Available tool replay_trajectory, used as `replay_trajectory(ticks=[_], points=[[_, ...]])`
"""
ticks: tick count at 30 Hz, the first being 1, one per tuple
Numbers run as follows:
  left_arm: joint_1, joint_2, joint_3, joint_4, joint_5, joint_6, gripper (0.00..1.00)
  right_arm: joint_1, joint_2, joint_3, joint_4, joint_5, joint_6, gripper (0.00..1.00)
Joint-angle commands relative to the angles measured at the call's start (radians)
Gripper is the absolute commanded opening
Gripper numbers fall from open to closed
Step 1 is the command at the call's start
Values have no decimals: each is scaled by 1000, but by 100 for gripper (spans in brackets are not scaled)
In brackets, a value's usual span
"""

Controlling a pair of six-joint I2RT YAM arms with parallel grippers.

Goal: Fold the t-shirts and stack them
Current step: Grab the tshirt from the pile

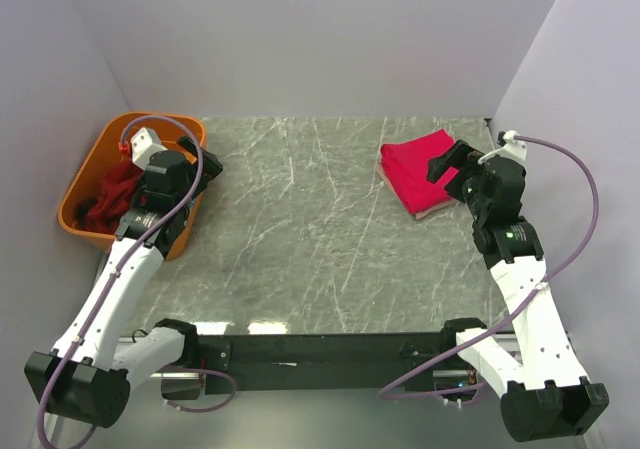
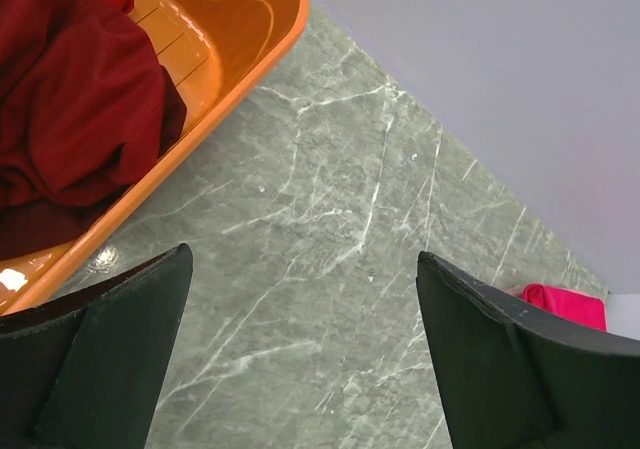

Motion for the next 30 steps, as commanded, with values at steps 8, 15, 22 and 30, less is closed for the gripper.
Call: replay_trajectory(ticks=[8, 15, 22, 30], points=[[14, 82, 131, -32, -114, 18, 99, -2, -14, 14, 43, 9, 22, 100], [161, 202, 226, -132, -117, -5, 99, -2, -72, -54, 120, 33, 39, 100], [365, 343, 263, -199, -116, -1, 100, -2, -15, -44, 112, -45, -13, 100], [427, 467, 306, -195, -68, 42, 99, -2, 112, 13, 66, -75, -32, 100]])
